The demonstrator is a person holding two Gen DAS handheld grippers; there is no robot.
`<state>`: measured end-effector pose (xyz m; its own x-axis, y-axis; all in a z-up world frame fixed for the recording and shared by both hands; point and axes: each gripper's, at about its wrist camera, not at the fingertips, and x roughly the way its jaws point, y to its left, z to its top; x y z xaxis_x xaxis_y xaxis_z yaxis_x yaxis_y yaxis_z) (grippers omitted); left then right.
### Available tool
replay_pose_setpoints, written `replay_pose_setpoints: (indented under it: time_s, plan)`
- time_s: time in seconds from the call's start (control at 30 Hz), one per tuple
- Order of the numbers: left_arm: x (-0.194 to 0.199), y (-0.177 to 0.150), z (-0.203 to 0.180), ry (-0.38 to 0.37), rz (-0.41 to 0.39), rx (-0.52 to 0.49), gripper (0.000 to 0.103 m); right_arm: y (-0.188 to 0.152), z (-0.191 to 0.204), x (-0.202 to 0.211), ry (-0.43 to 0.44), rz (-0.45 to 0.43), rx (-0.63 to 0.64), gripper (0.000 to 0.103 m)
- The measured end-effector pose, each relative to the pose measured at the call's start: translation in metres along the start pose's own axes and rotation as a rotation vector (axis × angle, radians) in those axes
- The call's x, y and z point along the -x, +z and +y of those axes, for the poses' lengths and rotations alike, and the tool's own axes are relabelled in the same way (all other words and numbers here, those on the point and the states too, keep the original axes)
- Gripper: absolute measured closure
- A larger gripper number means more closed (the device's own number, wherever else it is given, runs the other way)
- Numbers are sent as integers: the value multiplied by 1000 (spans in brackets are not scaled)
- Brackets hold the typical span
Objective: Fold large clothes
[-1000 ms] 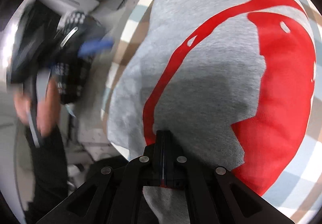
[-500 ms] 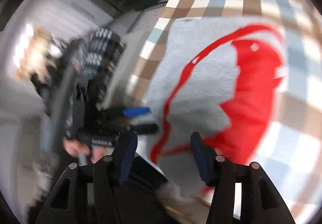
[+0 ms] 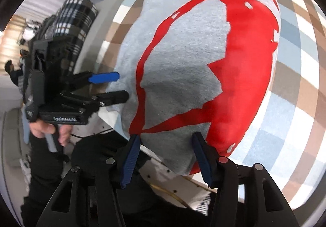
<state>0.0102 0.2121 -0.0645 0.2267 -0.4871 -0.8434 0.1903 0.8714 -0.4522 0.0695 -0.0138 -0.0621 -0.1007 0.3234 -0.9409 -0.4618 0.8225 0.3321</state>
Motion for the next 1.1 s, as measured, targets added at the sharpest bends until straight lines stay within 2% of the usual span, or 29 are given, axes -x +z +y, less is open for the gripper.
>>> replay_pose_setpoints:
  time_s: [0.07, 0.13, 0.17, 0.2, 0.23, 0.27, 0.33, 0.37, 0.43, 0.47, 0.53, 0.6, 0.63, 0.67, 0.7, 0.73, 0.83, 0.9, 0.97, 1.0, 1.1]
  plan:
    - [15, 1, 0, 3, -18, 23, 30, -7, -4, 2, -49, 13, 21, 47]
    - [28, 4, -7, -62, -51, 16, 30, -8, 3, -3, -99, 32, 47, 42]
    - [32, 3, -10, -87, -55, 10, 30, -8, 6, -5, -113, 42, 57, 32]
    - [32, 2, -13, -114, -47, 3, 30, -9, 9, -8, -130, 51, 74, 17]
    - [28, -1, -17, -127, -32, -7, 30, -11, 14, -14, -163, 60, 92, 9]
    - [23, -2, -19, -115, -17, -15, 30, -13, 18, -19, -207, 69, 110, 1]
    - [2, -6, -20, -45, 33, -31, 30, -18, 24, -24, -294, 51, 129, 0]
    - [-12, -8, -16, 0, 66, -27, 30, -20, 22, -19, -275, 34, 113, 0]
    - [-25, -10, -7, -1, 86, 10, 30, -21, 13, 1, -173, -22, 62, 4]
    - [-23, -10, -6, -21, 62, 9, 30, -23, 2, 16, -95, -67, 18, 6]
    - [-19, -7, -1, -35, 65, 34, 30, -30, -14, 34, -4, -117, -28, 18]
    - [-16, -5, 3, -39, 66, 56, 30, -40, -33, 49, 78, -178, -63, 41]
    - [-14, -4, 4, -41, 65, 61, 30, -48, -47, 56, 131, -216, -96, 49]
    - [-10, -4, 5, -44, 56, 70, 30, -51, -57, 62, 177, -245, -118, 63]
    - [-3, -5, 7, -55, 35, 82, 30, -55, -68, 68, 236, -285, -139, 69]
    - [5, -5, 6, -96, 14, 94, 30, -62, -80, 75, 282, -335, -159, 69]
    - [11, -7, 5, -220, -1, 105, 29, -77, -112, 79, 317, -434, -210, 67]
    - [2, -5, 4, -207, 34, 100, 29, -80, -127, 69, 316, -451, -237, 67]
    - [-14, -4, 9, -175, 82, 145, 29, -77, -134, 53, 314, -443, -251, 67]
    - [-18, -3, 11, -186, 92, 158, 30, -75, -134, 45, 308, -433, -253, 67]
    - [-20, -7, 10, -227, 58, 172, 32, -75, -138, 32, 323, -429, -249, 66]
